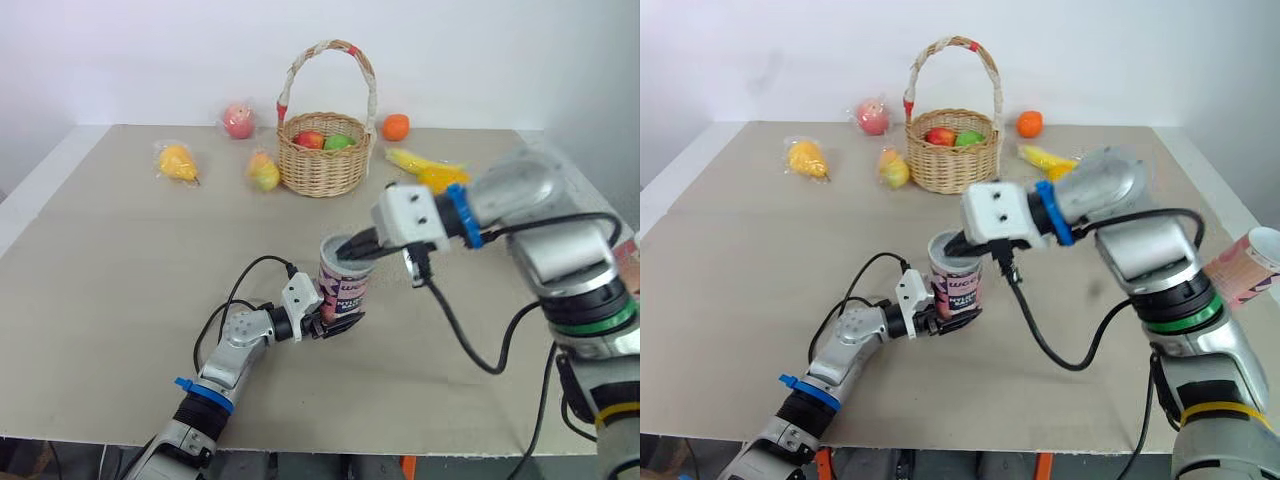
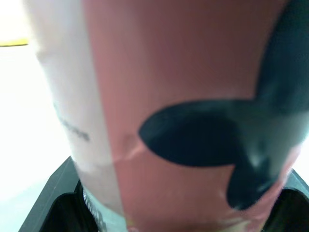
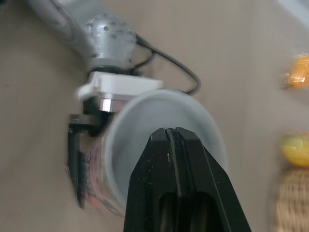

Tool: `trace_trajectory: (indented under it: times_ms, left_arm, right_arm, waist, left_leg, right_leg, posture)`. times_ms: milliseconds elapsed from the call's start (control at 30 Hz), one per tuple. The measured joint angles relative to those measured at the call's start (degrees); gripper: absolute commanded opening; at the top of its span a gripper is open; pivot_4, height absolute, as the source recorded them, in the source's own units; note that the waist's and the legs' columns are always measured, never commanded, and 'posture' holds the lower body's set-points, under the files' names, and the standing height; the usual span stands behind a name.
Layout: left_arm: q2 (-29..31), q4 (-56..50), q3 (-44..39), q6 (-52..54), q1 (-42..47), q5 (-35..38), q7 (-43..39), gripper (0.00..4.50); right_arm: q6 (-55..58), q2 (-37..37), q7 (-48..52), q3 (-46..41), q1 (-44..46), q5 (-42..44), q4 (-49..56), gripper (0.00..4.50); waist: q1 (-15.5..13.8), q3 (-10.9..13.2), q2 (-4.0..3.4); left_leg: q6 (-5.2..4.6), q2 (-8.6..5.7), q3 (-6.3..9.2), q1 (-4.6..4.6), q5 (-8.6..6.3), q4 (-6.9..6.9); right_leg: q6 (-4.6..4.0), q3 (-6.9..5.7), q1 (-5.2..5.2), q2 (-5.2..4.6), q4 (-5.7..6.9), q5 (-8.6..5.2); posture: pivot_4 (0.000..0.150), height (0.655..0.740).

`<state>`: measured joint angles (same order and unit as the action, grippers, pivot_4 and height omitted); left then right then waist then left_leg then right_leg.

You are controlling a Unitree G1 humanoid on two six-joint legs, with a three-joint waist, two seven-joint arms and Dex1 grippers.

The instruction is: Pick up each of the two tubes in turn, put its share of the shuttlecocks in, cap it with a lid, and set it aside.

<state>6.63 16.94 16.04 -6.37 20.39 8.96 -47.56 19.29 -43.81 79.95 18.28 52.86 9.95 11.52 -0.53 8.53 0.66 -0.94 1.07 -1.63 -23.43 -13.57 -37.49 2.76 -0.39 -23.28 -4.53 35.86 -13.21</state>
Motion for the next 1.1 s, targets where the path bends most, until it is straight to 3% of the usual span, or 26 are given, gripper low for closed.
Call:
trace_trajectory:
  times_ms: [433,600,700,733,833,933,1100]
  left_arm:
    - [0.0,0.4,0.1,0.0,-0.5,-1.1,0.0,3.31]
    - [0.4,0.3,-0.1,0.0,-0.8,-1.1,0.0,3.31]
    - [0.5,-0.5,-0.2,0.2,-1.0,-0.9,-0.2,3.31]
    - [0.5,-0.8,-0.2,0.2,-1.0,-0.8,-0.3,3.63]
    - [1.2,-1.9,-0.2,1.7,-0.8,0.3,-1.0,4.5]
    - [3.4,-3.2,-0.5,3.5,-0.7,1.5,-2.7,4.5]
    - [10.2,-9.0,-1.2,9.6,-1.7,4.1,-6.8,4.5]
  right_arm:
    - [-5.5,0.0,-2.1,0.7,-5.0,-4.1,2.3,0.06]
    - [0.2,3.4,-3.0,-2.6,-7.0,0.1,1.7,0.06]
    - [8.7,6.6,-4.6,-5.5,-7.3,7.0,0.4,0.97]
    - [10.8,6.9,-5.3,-6.3,-7.3,8.5,0.2,1.4]
    - [20.4,7.4,-8.5,-14.4,-7.6,18.7,1.1,2.88]
    - [28.2,6.5,-12.4,-23.2,-10.4,28.2,5.5,4.47]
    - [35.2,4.3,-17.5,-30.1,-22.7,37.0,11.5,4.47]
  waist:
    - [0.0,-1.1,0.47]
    - [0.0,-1.3,0.67]
    - [0.0,-1.0,0.48]
    - [0.0,-0.9,0.43]
    - [-0.1,-0.6,0.29]
    - [0.0,-0.6,0.28]
    - [0.2,-0.5,0.29]
  left_leg:
    - [0.22,0.14,0.03,0.29,-0.13,0.06]
    - [0.32,0.37,0.04,0.31,-0.19,0.07]
    - [0.3,0.42,0.04,0.09,-0.18,0.1]
    - [0.29,0.42,0.04,-0.03,-0.17,0.1]
    - [0.27,0.42,0.02,-0.28,-0.16,0.09]
    - [0.34,0.5,0.04,-0.33,-0.2,0.14]
    - [0.33,0.64,0.08,-0.27,-0.23,0.49]
  right_leg:
    - [-0.01,-0.05,0.27,0.08,-0.07,-0.22]
    - [-0.13,-0.11,0.26,0.05,-0.1,-0.2]
    - [-0.56,-0.12,0.12,0.08,-0.09,0.03]
    - [-0.57,-0.12,0.12,0.08,-0.08,0.04]
    - [-0.58,-0.11,-0.02,0.06,-0.08,0.05]
    - [-0.69,-0.15,-0.09,0.13,-0.09,-0.08]
    - [-0.75,-0.18,-0.2,0.46,0.0,-0.25]
  posture:
    - [0.15,0.74]
    - [0.15,0.74]
    - [0.15,0.74]
    - [0.15,0.74]
    - [0.15,0.74]
    - [0.15,0.74]
    - [0.15,0.74]
